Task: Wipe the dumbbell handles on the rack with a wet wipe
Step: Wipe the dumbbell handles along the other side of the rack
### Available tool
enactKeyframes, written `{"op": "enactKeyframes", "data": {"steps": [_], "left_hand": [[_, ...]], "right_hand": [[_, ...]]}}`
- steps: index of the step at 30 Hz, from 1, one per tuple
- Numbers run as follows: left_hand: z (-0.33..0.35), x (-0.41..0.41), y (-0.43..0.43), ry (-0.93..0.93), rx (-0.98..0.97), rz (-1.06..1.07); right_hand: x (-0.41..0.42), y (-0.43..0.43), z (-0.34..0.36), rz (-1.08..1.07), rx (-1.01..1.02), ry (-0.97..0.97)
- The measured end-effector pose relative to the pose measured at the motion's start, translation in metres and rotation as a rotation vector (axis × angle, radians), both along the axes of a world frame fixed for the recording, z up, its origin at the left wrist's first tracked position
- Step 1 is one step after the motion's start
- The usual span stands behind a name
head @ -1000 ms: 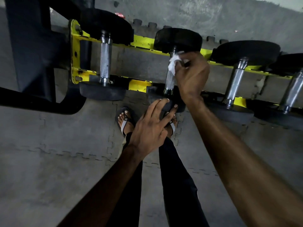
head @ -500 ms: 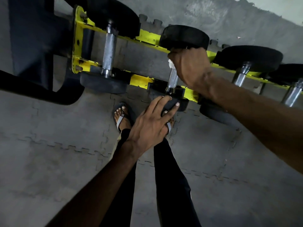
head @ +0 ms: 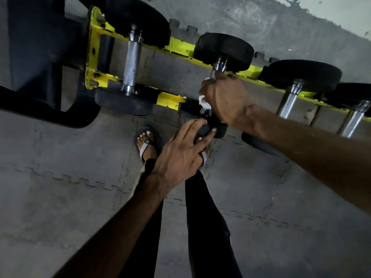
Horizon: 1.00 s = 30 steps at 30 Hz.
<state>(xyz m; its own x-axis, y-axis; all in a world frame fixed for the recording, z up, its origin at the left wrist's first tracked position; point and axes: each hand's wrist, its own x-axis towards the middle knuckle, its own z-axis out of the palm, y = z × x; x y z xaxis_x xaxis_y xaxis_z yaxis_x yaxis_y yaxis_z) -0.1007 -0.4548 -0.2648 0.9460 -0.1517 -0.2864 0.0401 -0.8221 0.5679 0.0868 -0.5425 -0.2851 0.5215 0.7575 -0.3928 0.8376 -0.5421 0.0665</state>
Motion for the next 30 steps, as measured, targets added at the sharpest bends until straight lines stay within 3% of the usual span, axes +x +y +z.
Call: {"op": "enactKeyframes", "data": {"steps": [2, 5, 7, 11, 17, 20, 24, 30], "left_hand": [[0.000, 0.000, 0.000, -0.010, 0.018, -0.019], [0.001, 0.002, -0.002, -0.020, 0.032, -0.037], [0.001, 0.002, -0.002, -0.016, 0.020, -0.029], [-0.002, 0.000, -0.001, -0.024, 0.013, -0.008], [-0.005, 0.000, -0.001, -0.036, 0.001, -0.011], [-0.005, -0.001, -0.002, -0.039, -0.005, 0.000], [-0.006, -0.003, -0.002, -0.029, 0.001, 0.004], [-0.008, -0.003, 0.000, -0.036, 0.015, -0.003]], "right_hand": [[-0.006, -0.004, 0.002, -0.019, 0.014, 0.077], [-0.001, -0.002, 0.012, -0.021, -0.051, 0.347], [0.008, 0.000, 0.019, 0.036, -0.067, 0.313], [0.021, 0.007, 0.009, -0.068, 0.057, 0.034], [0.014, -0.019, 0.000, -0.170, 0.322, 0.022], [0.001, -0.030, -0.003, -0.457, 0.483, 0.017], [-0.019, -0.021, -0.012, -1.020, 0.920, 0.122], [0.004, 0.013, -0.021, -1.811, 0.997, 0.375]]}}
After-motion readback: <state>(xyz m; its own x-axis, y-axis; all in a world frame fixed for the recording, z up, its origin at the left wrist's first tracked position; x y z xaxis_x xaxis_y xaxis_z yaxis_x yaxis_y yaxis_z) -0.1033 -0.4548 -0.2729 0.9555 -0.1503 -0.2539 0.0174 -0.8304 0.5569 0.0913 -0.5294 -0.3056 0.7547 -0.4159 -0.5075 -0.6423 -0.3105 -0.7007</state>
